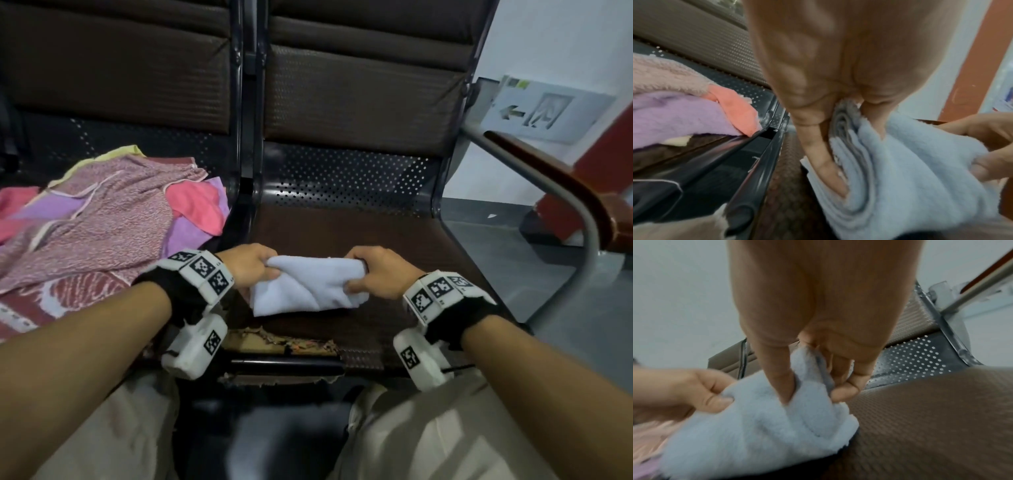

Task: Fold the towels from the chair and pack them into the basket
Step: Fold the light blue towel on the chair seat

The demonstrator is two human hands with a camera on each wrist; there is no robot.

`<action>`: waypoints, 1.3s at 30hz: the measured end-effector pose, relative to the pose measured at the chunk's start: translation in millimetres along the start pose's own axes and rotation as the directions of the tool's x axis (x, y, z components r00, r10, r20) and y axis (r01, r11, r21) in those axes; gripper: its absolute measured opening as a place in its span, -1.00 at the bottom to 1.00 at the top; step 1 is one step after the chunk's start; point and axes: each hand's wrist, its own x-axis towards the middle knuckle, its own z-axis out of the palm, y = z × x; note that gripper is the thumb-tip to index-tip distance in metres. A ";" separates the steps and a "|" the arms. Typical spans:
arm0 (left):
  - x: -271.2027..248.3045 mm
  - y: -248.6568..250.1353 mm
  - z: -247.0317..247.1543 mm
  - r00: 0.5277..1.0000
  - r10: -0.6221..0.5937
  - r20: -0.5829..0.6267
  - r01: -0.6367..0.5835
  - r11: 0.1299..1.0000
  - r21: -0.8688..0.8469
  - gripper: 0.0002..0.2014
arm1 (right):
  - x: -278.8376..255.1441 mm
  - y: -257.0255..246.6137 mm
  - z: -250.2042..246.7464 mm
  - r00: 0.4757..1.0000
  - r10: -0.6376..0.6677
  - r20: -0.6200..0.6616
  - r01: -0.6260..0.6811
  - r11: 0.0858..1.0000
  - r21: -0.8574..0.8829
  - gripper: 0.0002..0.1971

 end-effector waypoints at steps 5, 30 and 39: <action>27.3 -4.3 -11.2 0.994 -0.095 0.057 0.101 0.988 -0.118 -0.88 | 35.3 14.9 -3.1 0.992 0.123 0.042 -0.130 0.939 0.319 -0.81; 1.1 47.8 -36.3 0.954 0.268 -0.134 -0.261 0.963 0.065 0.37 | 3.2 -48.6 -65.0 0.987 -0.119 -0.107 0.145 0.947 0.288 -0.58; -61.2 159.8 -41.3 0.924 0.382 -0.002 -0.382 0.924 -0.017 -0.53 | -140.9 -46.2 -144.8 0.851 -0.180 -0.494 0.352 0.893 0.280 -0.62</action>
